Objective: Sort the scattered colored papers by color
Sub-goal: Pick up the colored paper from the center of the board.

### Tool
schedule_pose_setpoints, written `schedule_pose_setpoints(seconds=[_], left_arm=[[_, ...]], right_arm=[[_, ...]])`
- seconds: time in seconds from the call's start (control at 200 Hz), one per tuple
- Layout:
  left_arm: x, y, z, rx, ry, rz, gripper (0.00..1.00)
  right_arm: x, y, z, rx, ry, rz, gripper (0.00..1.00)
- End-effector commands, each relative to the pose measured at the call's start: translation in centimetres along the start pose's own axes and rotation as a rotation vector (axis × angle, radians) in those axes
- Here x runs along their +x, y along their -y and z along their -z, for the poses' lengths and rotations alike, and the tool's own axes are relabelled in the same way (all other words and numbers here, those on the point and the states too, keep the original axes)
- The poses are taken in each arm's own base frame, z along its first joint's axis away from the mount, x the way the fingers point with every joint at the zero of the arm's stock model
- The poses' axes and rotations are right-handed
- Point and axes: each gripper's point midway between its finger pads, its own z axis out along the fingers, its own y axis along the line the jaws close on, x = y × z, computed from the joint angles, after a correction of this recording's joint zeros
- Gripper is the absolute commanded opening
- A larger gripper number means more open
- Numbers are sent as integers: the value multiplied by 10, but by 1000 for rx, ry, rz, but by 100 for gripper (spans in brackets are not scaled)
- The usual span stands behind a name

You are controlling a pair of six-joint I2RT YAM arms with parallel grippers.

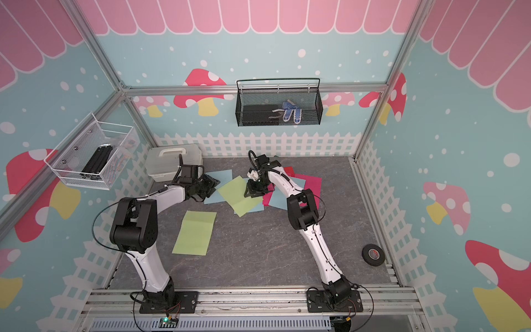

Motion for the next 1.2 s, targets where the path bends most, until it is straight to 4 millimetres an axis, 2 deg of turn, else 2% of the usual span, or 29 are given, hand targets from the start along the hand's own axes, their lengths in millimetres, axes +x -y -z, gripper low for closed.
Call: schedule_pose_setpoints(seconds=[0.0, 0.19, 0.42, 0.6, 0.826, 1.066, 1.196], left_arm=[[2, -20, -13, -77, -35, -31, 48], [5, -32, -27, -99, -55, -33, 48], [4, -34, -33, -96, -61, -49, 48], [9, -25, -44, -20, -87, -47, 48], [10, -9, -44, 55, -90, -69, 47], [19, 0, -43, 124, -100, -75, 36], [25, -2, -45, 130, -113, -87, 36]], right_arm=[[10, 7, -13, -2, -38, -1, 43], [13, 11, -17, 4, -48, -5, 43], [12, 13, -17, 3, -49, -8, 43], [14, 14, -20, 0, -54, -9, 43], [15, 14, -23, -10, -59, -14, 43], [15, 14, -24, -16, -61, -16, 43], [15, 13, -24, -24, -61, -17, 43]])
